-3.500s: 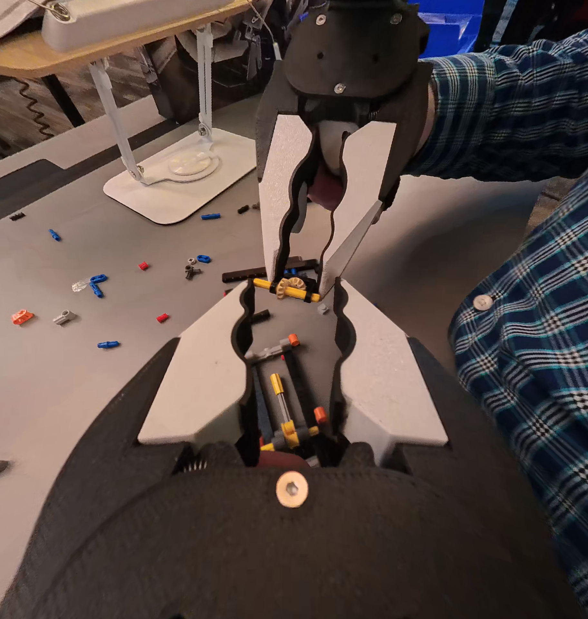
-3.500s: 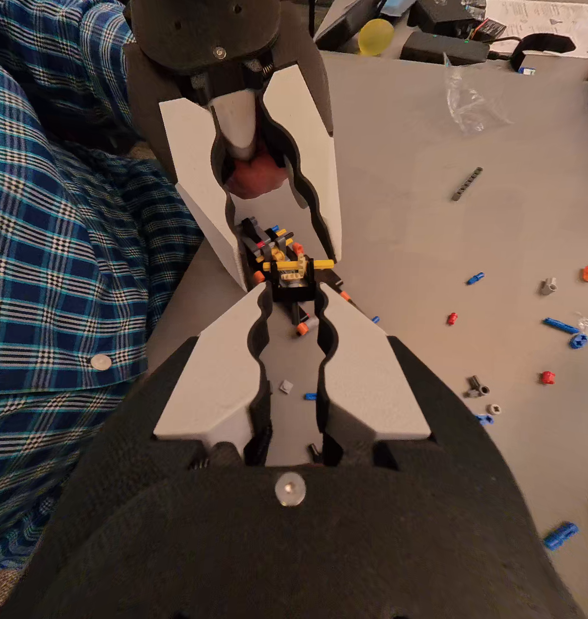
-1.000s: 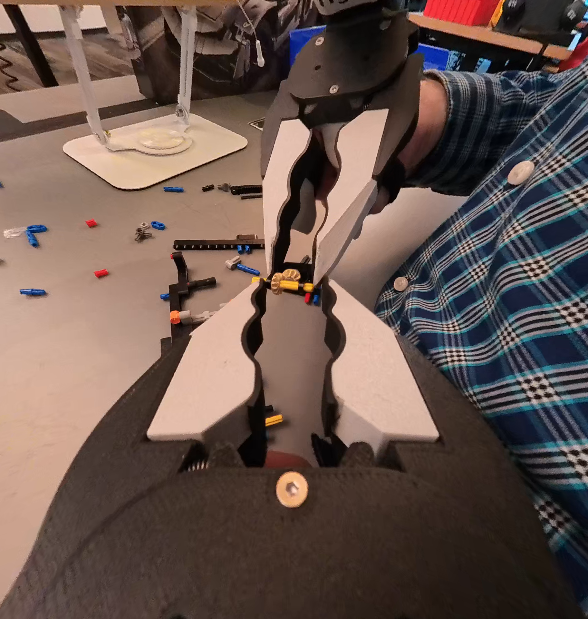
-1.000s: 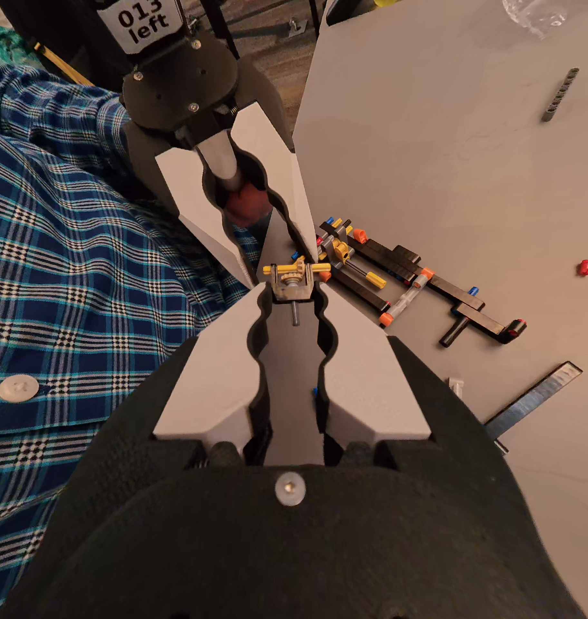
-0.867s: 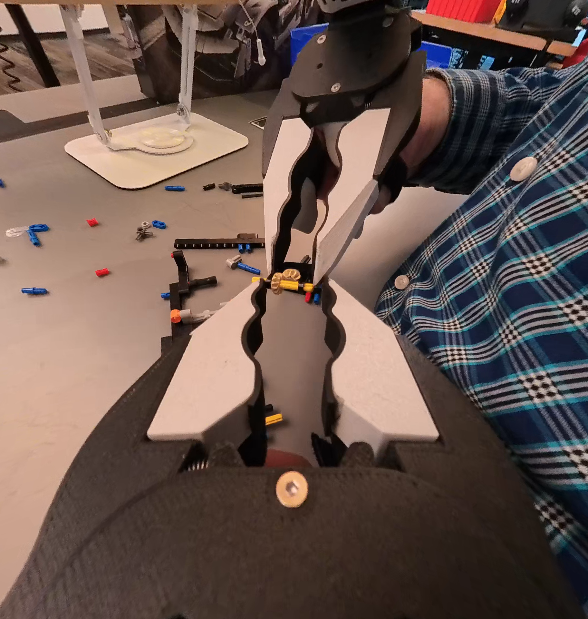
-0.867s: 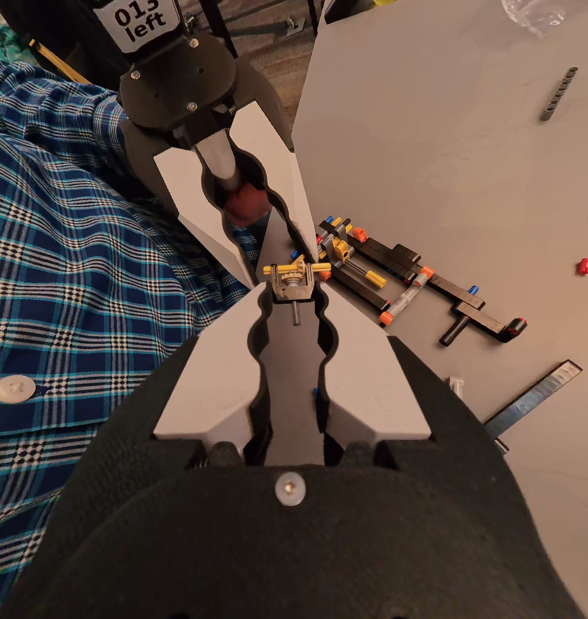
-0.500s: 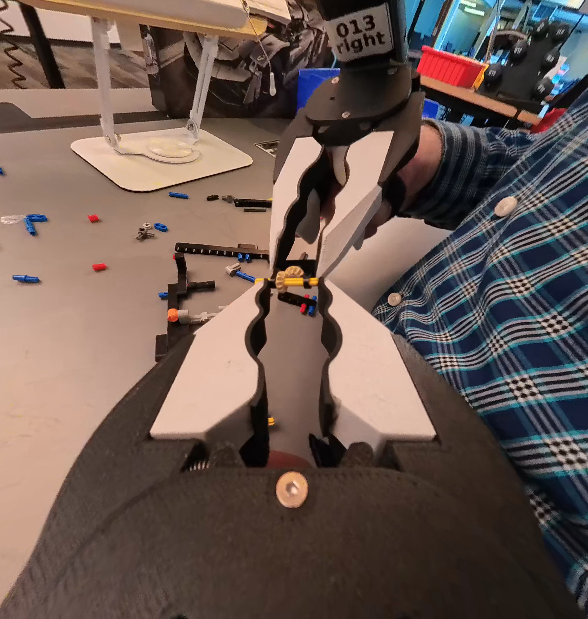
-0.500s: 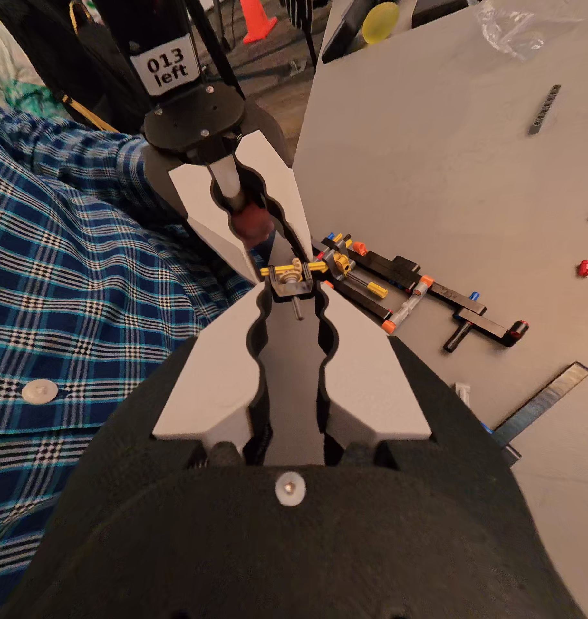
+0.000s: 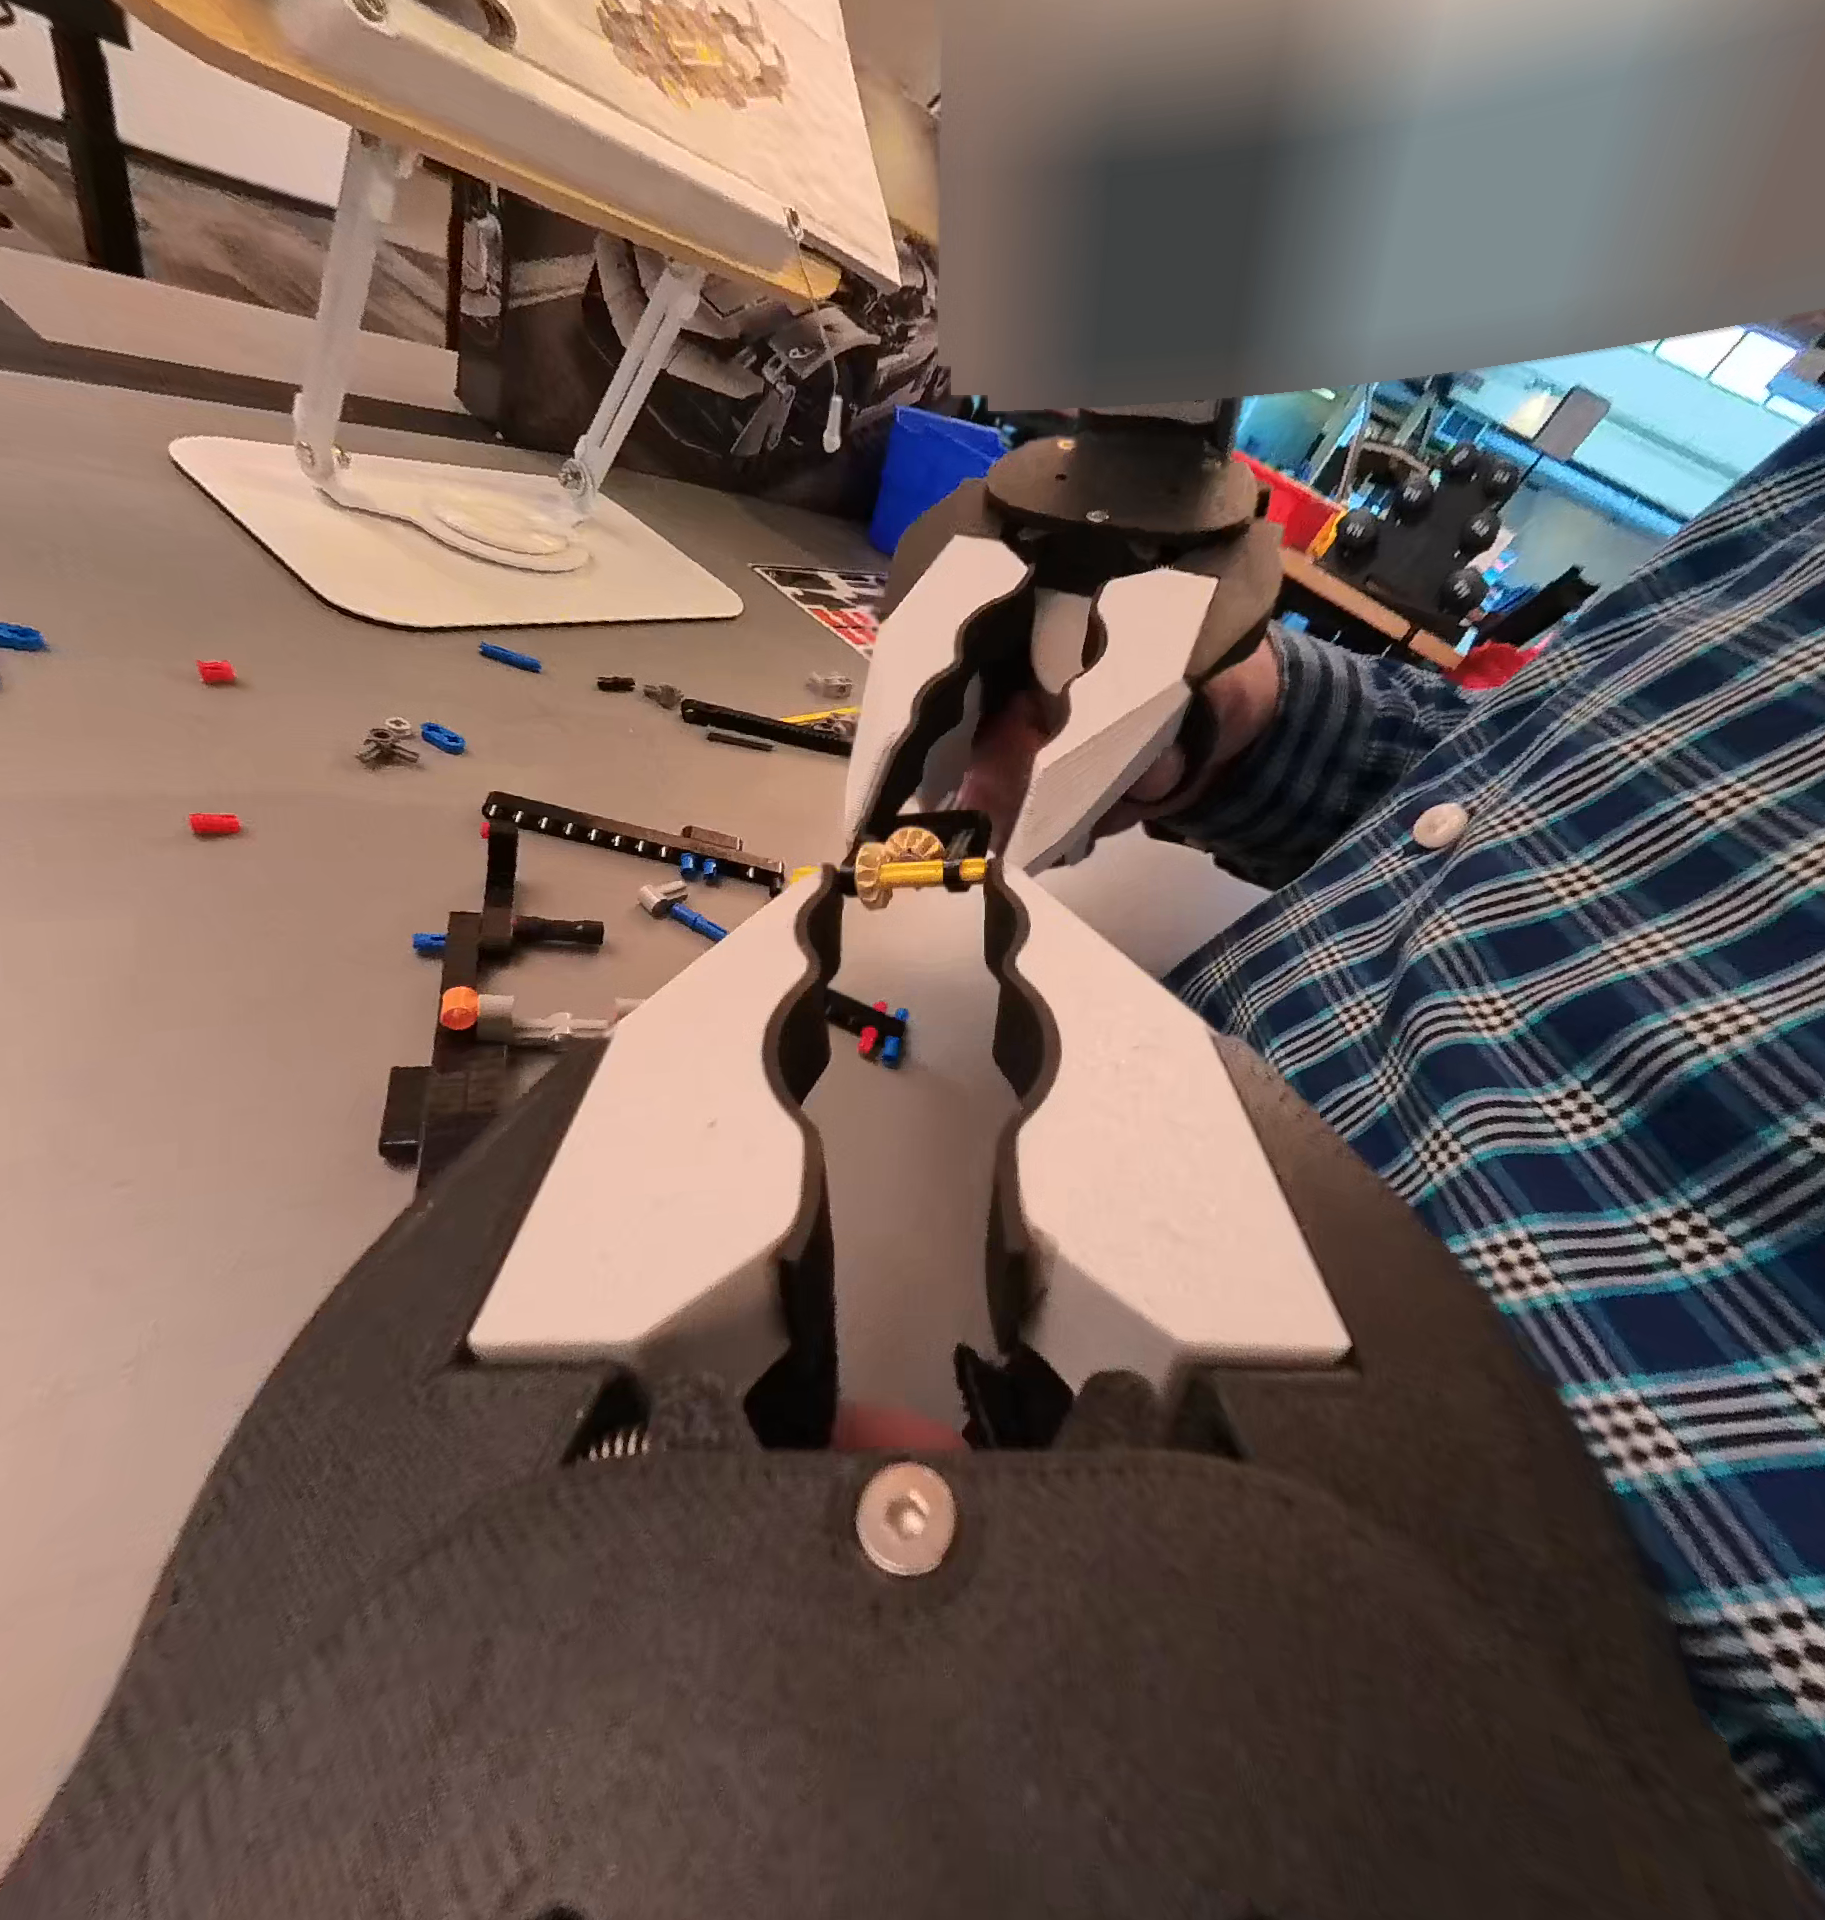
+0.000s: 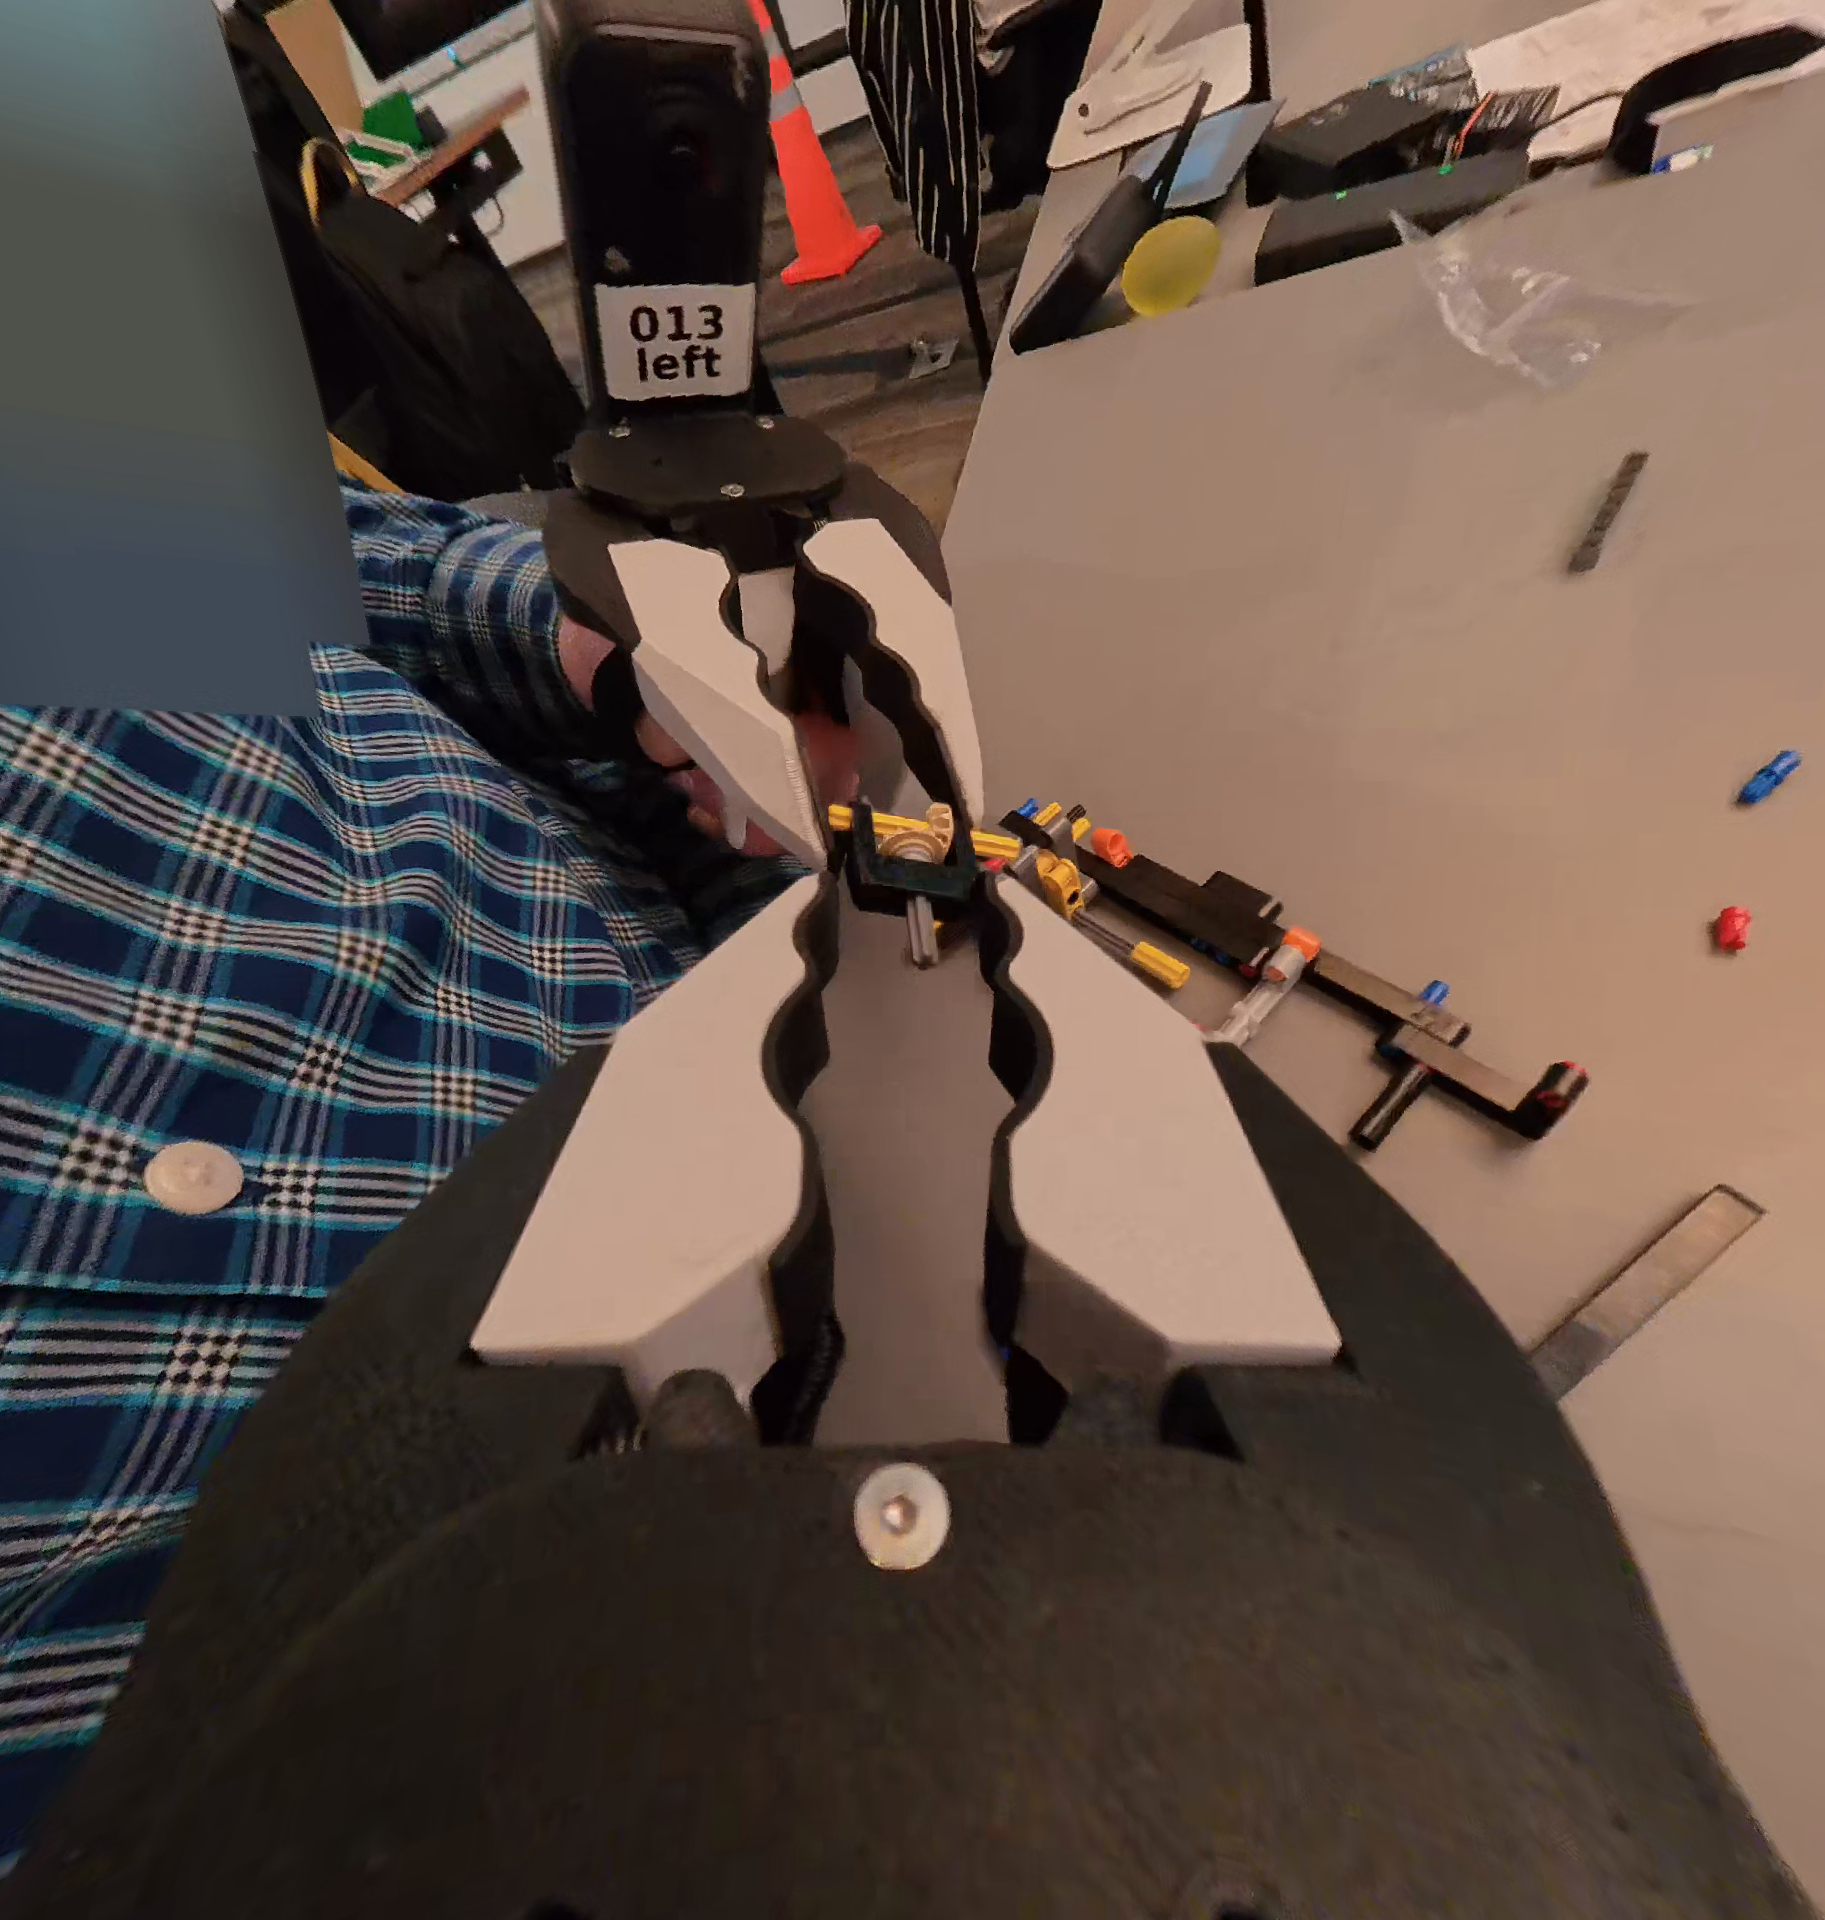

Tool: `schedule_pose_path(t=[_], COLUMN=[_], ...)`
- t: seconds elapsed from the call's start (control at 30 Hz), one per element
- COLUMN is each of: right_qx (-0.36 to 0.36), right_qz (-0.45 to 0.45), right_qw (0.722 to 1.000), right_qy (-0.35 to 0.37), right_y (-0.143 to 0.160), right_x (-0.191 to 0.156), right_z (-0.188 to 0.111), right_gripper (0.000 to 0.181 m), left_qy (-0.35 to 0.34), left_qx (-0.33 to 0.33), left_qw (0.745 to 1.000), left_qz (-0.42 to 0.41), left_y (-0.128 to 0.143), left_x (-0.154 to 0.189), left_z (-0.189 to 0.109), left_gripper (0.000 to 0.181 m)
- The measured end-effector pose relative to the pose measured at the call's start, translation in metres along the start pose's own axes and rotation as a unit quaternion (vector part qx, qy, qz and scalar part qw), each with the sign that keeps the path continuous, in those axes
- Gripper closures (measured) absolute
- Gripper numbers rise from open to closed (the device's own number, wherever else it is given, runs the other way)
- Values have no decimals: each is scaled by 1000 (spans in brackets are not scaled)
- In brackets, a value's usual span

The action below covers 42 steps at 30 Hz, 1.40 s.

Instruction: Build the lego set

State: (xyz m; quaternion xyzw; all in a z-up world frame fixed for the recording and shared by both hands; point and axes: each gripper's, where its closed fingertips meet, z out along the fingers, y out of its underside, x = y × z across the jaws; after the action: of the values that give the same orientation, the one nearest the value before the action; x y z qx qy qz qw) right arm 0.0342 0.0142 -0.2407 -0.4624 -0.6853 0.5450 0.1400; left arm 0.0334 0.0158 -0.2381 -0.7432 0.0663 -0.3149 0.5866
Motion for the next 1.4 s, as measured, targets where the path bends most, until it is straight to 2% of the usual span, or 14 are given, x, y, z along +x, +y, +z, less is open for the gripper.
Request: schedule_pose_path(t=[0.13,0.3,0.6,0.8,0.97,1.03,1.13,1.2,1.33,1.4], right_qx=[-8,-43,-73,-79,-87,-91,-119,-148,-195,-215], right_qz=[-78,-204,-325,-356,-351,-337,-324,-321,-303,-277], right_qw=[996,973,930,917,918,924,926,922,921,928], right_qy=[39,102,152,162,161,155,155,157,146,123], right_y=[-1,2,3,3,4,5,9,15,26,31], right_x=[1,5,8,8,13,16,29,40,58,62], right_z=[-2,-1,-3,-3,-6,-9,-14,-15,-12,-8], right_gripper=[160,165,174,177,177,177,177,177,177,177], left_qy=[13,22,38,36,23,-1,-84,-140,-222,-240], left_qx=[14,15,14,11,6,-1,-34,-85,-187,-224], left_qw=[999,999,996,996,997,999,995,982,943,929], left_qz=[-27,-44,-77,-80,-71,-50,36,94,161,172], left_y=[-3,-2,0,0,-1,-1,1,10,42,56], left_x=[2,3,5,5,4,0,-16,-28,-52,-62], left_z=[1,1,2,2,0,-3,-14,-23,-46,-55], left_gripper=[155,155,155,158,154,147,138,125,119,118])
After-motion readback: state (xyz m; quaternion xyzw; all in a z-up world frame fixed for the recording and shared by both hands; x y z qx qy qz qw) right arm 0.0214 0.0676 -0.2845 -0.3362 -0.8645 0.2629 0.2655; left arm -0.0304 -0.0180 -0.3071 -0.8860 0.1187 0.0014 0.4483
